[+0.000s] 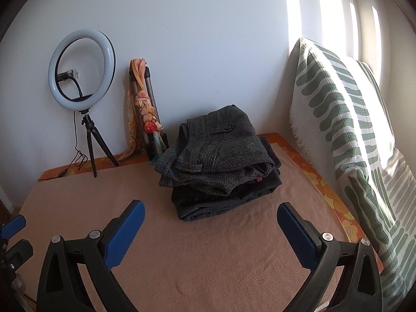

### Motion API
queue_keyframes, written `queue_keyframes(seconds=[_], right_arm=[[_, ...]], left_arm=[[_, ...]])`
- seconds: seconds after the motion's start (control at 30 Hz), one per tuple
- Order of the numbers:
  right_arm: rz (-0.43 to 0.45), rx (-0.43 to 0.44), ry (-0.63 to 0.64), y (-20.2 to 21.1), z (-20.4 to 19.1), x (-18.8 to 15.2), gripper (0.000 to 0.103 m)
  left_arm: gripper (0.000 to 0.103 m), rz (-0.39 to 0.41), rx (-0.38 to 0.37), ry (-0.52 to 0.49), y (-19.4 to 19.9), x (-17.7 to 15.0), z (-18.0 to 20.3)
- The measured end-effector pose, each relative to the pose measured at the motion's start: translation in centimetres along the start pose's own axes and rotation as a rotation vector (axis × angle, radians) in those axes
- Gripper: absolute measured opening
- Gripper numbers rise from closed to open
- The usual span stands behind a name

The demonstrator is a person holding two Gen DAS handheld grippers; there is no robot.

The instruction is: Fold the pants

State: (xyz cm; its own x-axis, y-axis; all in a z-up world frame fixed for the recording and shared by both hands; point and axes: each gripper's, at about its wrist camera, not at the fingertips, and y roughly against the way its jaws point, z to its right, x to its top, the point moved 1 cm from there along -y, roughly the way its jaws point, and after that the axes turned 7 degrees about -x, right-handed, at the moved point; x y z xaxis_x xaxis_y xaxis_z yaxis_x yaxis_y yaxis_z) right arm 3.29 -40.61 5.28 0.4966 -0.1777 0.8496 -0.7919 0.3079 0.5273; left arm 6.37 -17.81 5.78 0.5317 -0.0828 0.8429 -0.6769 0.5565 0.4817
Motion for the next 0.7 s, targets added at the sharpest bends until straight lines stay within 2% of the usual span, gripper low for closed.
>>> queue_keyframes(seconds=[0.17,0.3,0.37,0.47,0.7], right_arm=[[0.002,-0.004,0.009,-0.1,-0.4,-1.2,0.103],[0.006,0.003,0.022,-0.2,-0.6,-1.6,0.103],[0.011,0.008,0.024,0.1,-0.6,-1.7,0.103],[0.025,0.014,0.023,0.5,-0.6,-1.5,0.103],[0.043,0.003,0.033,0.6,-0.8,-1.5,0.103]], left_arm=[[0.082,-0.025,0.021,-0.032,-0.1,-1.0,-0.1],[0.082,-0.013,0.057,-0.046,0.0,-1.5,-0.3],[0.092,-0.014,0.057,-0.039,-0.1,-1.6,-0.4],[0.101,0.002,0.054,-0.021,0.1,-1.6,-0.7],[0.101,-0.002,0.062,0.024,-0.2,-1.7,-1.6]])
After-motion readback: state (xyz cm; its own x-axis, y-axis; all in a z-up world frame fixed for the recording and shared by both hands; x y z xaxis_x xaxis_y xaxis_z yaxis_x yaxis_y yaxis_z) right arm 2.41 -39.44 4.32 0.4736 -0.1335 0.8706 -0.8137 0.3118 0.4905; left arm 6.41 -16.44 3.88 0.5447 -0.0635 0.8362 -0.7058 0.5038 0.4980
